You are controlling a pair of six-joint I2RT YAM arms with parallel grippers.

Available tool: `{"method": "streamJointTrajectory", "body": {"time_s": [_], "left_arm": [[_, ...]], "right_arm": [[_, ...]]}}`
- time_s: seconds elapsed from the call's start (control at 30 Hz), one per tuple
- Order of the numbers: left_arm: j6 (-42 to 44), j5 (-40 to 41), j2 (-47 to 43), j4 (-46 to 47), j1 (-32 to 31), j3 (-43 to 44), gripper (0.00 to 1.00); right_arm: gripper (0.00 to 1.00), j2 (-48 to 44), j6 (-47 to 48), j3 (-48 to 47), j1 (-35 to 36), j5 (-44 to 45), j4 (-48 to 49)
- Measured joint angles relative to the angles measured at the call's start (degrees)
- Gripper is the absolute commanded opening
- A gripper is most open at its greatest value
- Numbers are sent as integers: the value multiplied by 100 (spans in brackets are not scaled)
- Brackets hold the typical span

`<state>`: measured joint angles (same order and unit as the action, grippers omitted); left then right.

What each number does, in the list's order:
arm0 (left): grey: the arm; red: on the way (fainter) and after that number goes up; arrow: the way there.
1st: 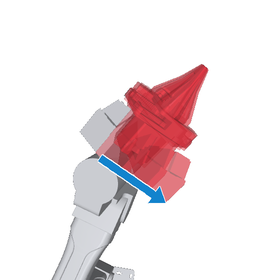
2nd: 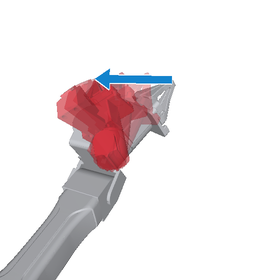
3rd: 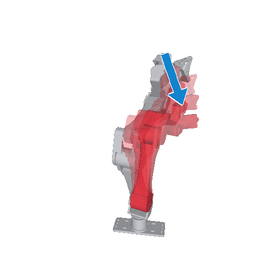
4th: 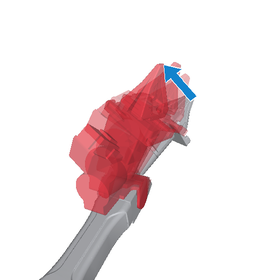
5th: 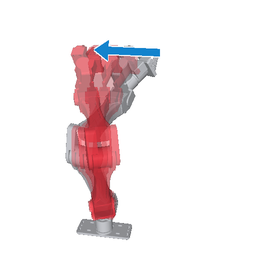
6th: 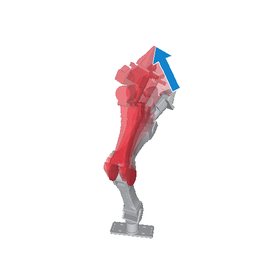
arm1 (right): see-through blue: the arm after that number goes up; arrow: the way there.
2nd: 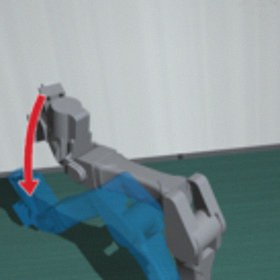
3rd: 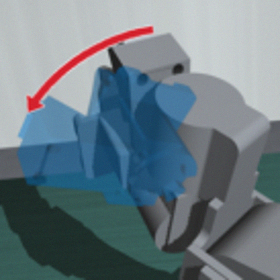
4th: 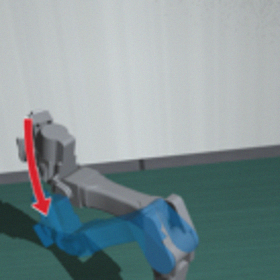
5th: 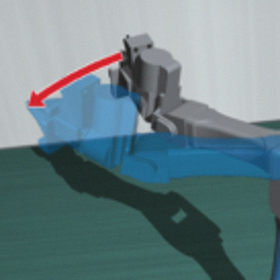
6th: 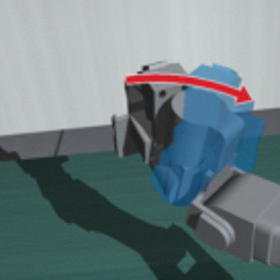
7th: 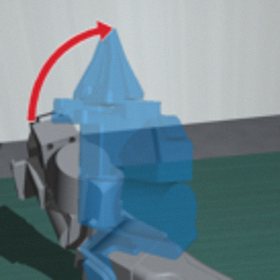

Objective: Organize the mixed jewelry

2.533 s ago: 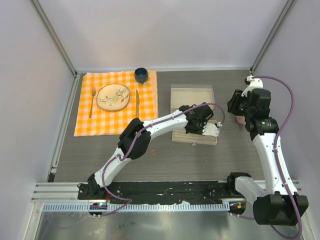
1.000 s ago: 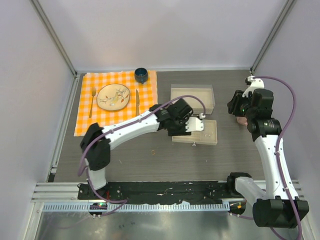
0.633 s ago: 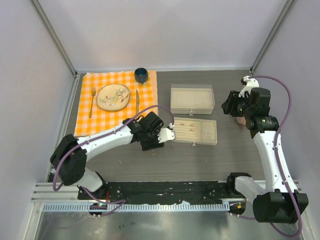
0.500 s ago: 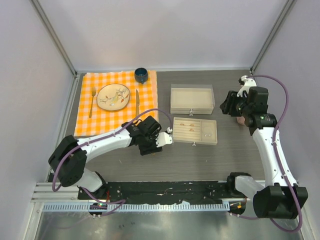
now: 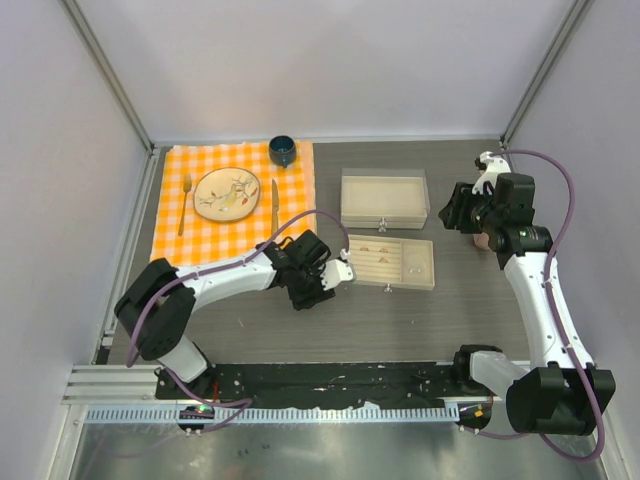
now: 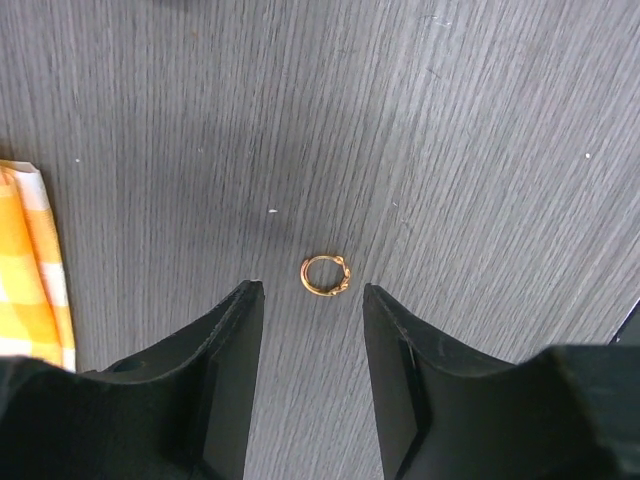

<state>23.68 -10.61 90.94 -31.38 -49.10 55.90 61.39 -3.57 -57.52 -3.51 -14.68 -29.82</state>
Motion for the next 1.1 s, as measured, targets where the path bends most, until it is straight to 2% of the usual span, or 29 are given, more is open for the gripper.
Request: {"method": "streamJointTrajectory", "body": {"time_s": [0.07,0.13,0.43,1.1], "left_arm": [[-105,0,55,15,0,2,38],[-175,-4,81,15,-7,2,34],[-402,20,240,-2,-151,68,39],[-605,398,404,-61,-319,87,37]], "right_arm": [[50,0,15,0,0,0,0],[50,0,26,0,0,0,0],[50,0,42,0,0,4,0],[50,94,74,0,0,140,0]]}}
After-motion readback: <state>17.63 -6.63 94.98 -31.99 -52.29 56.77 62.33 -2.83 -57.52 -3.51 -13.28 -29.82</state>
